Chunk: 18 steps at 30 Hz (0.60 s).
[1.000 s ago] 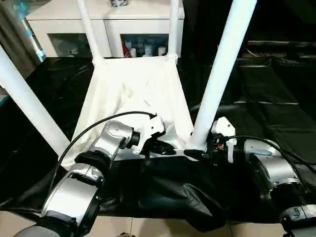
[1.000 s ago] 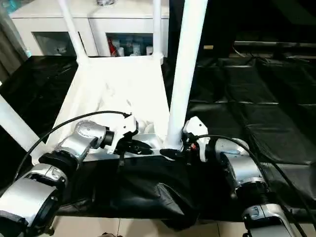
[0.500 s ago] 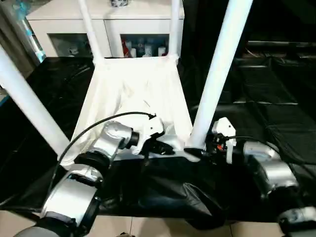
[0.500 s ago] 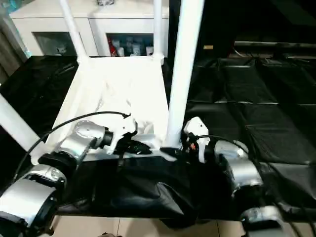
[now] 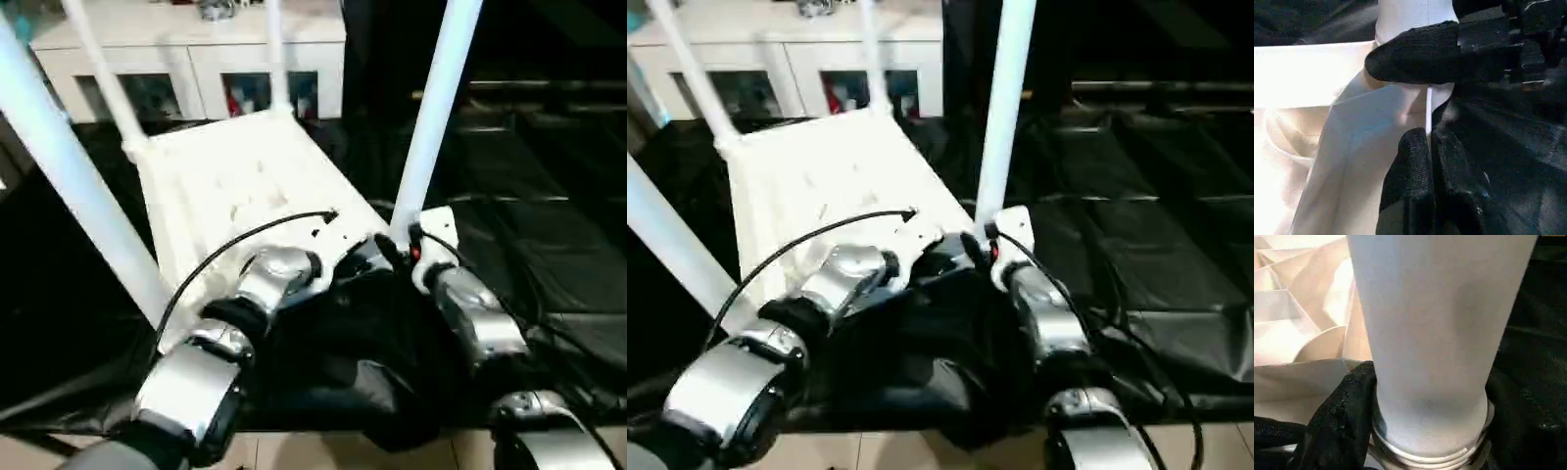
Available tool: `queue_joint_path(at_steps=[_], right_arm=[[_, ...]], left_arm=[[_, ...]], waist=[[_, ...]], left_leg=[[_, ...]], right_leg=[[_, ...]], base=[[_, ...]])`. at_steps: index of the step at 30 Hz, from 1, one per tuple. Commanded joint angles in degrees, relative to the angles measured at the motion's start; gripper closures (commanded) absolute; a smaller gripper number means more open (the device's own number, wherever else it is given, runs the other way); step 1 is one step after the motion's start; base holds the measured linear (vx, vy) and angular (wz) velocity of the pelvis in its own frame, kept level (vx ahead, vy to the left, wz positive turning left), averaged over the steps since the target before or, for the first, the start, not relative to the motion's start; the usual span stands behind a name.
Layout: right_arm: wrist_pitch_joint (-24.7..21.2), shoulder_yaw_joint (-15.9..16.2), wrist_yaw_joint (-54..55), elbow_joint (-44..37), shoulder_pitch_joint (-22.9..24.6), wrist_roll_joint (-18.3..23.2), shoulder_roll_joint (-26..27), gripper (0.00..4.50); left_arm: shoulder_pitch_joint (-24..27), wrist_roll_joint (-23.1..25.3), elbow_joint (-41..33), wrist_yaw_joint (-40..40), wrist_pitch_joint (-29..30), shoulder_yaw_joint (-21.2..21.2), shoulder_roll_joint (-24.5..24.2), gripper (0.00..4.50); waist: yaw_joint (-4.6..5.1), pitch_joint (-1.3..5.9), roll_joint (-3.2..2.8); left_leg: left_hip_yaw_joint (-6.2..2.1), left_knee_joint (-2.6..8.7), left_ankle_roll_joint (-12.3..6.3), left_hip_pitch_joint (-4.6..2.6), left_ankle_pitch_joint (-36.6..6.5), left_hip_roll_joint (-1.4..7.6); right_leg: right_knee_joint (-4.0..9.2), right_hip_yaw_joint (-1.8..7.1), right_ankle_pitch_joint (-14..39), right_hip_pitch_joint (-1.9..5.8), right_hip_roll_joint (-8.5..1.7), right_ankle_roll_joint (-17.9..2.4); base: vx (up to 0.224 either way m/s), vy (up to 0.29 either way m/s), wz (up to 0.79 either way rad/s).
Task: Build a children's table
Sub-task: Rotate leg to tighten
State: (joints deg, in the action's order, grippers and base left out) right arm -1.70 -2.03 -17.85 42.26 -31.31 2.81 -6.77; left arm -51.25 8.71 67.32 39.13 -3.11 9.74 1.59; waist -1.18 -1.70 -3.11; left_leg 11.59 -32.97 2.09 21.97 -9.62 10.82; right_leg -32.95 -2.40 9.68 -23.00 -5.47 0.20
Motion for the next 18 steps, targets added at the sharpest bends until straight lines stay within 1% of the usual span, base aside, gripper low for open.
queue_joint_path(at_steps=[1,2,3,4,5,6,7,10,11,12,14,15,16,17,18], right_arm=[[-0.4,4.0,-3.2,2.1,1.2,-0.8,4.3,1.06],[-0.4,4.0,-3.2,2.1,1.2,-0.8,4.3,1.01],[0.9,4.3,-5.2,1.4,1.5,-0.5,3.8,0.89],[1.8,4.5,-6.7,1.1,1.6,-0.4,3.4,0.72],[2.2,4.6,-7.4,0.9,1.7,-0.4,3.2,0.72],[3.1,5.3,-10.1,0.2,2.0,-0.1,2.4,0.52],[3.1,5.3,-10.1,0.2,2.0,-0.1,2.4,0.52],[3.2,7.8,-22.4,-4.1,3.6,2.0,-2.1,0.52],[2.6,8.7,-27.1,-6.1,4.4,2.9,-4.2,0.52],[2.3,9.1,-29.9,-7.3,4.9,3.5,-5.5,0.52],[1.4,9.6,-35.8,-9.3,5.5,4.7,-8.7,0.52],[0.9,9.7,-38.5,-10.1,5.7,5.2,-10.2,0.52],[0.7,9.8,-39.3,-10.2,5.7,5.3,-10.7,0.52],[0.5,9.9,-40.6,-10.6,5.8,5.5,-11.4,0.52],[0.6,9.9,-43.5,-10.7,5.9,5.2,-13.0,0.52]], left_arm=[[-0.9,-0.4,0.2,-3.6,-0.6,-1.1,2.3,4.50],[-0.9,-0.4,0.2,-3.6,-0.6,-1.1,2.3,4.50],[-0.8,-0.6,0.1,-2.7,-0.9,-1.2,2.1,4.50],[-0.7,-0.7,0.1,-1.7,-1.3,-1.2,1.8,4.50],[-0.6,-0.8,0.1,-1.2,-1.4,-1.2,1.7,4.50],[-0.4,-1.1,0.0,0.3,-1.7,-1.2,1.2,4.50],[-0.4,-1.1,0.0,0.3,-1.7,-1.2,1.2,4.50],[0.5,-2.1,-1.0,7.6,-3.2,-0.7,-1.4,4.50],[1.0,-2.4,-1.6,11.1,-3.9,-0.4,-2.6,4.50],[1.4,-2.5,-1.9,13.3,-4.3,-0.2,-3.4,4.50],[2.4,-3.3,-3.2,19.6,-5.5,0.2,-5.5,4.50],[2.9,-3.6,-3.8,22.9,-6.0,0.6,-6.7,4.50],[3.0,-3.6,-4.0,23.8,-6.1,0.7,-7.0,4.50],[3.3,-3.5,-4.3,25.4,-6.3,1.1,-7.7,4.50],[3.9,-3.0,-4.9,28.4,-7.1,1.9,-9.4,4.50]], waist=[[0.01,2.93,1.16],[0.02,2.92,1.13],[0.00,2.87,1.28],[-0.01,2.86,1.20],[-0.07,2.86,1.31],[-0.03,2.82,1.35],[-0.10,2.86,1.32],[-0.56,2.91,1.47],[-0.71,2.91,1.43],[-1.01,2.82,1.46],[-1.25,2.83,1.54],[-1.32,2.85,1.43],[-1.38,2.82,1.36],[-1.34,2.89,1.44],[-1.41,2.93,1.38]], left_leg=[[-1.09,3.90,-3.43,-0.91,-17.3,1.75],[-1.05,3.89,-3.57,-0.89,-17.2,1.76],[-1.09,3.98,-3.69,-0.86,-17.4,1.83],[-1.10,3.95,-3.65,-0.96,-17.6,1.85],[-1.11,3.97,-3.76,-0.95,-17.7,1.87],[-1.09,3.97,-3.85,-0.90,-17.8,1.87],[-1.13,3.96,-3.99,-0.90,-17.7,1.86],[-1.00,3.78,-5.10,-0.85,-16.6,1.95],[-0.99,3.73,-5.60,-0.66,-15.6,1.95],[-0.88,3.68,-6.19,-0.56,-14.9,2.01],[-0.82,3.60,-6.67,-0.54,-14.5,2.07],[-0.78,3.58,-6.73,-0.54,-14.4,2.25],[-0.76,3.61,-6.68,-0.63,-14.5,2.31],[-0.77,3.64,-6.38,-0.64,-14.5,2.40],[-0.81,3.66,-6.16,-0.72,-14.5,2.46]], right_leg=[[4.58,1.16,16.5,1.97,-2.67,-11.5],[4.60,1.16,16.6,1.94,-2.66,-11.5],[4.66,1.10,17.2,1.98,-2.67,-11.4],[4.66,1.12,17.5,1.93,-2.67,-11.4],[4.67,1.11,17.9,1.95,-2.69,-11.3],[4.67,1.14,17.9,1.96,-2.66,-11.3],[4.67,1.11,17.9,2.03,-2.70,-11.3],[4.48,1.18,15.8,2.24,-2.67,-11.6],[4.28,1.14,14.5,2.41,-2.69,-12.0],[4.23,1.02,13.8,2.55,-2.62,-12.3],[4.07,0.90,13.5,2.64,-2.60,-12.9],[3.93,0.95,13.3,2.55,-2.63,-13.3],[4.01,0.98,13.6,2.43,-2.64,-13.5],[3.77,0.97,13.1,2.43,-2.59,-13.9],[3.72,0.95,13.0,2.43,-2.62,-14.3]], base=[[0.000,0.000,0.00],[0.000,0.000,0.00],[0.000,0.000,0.00],[0.000,0.000,0.00],[0.000,0.000,0.00],[0.000,0.000,0.00],[0.000,0.000,0.00],[0.000,0.000,0.00],[0.000,0.000,0.00],[0.000,0.000,0.00],[0.000,0.000,0.00],[0.000,0.000,0.00],[0.000,0.000,0.00],[0.000,0.000,0.00],[0.000,0.000,0.00]])
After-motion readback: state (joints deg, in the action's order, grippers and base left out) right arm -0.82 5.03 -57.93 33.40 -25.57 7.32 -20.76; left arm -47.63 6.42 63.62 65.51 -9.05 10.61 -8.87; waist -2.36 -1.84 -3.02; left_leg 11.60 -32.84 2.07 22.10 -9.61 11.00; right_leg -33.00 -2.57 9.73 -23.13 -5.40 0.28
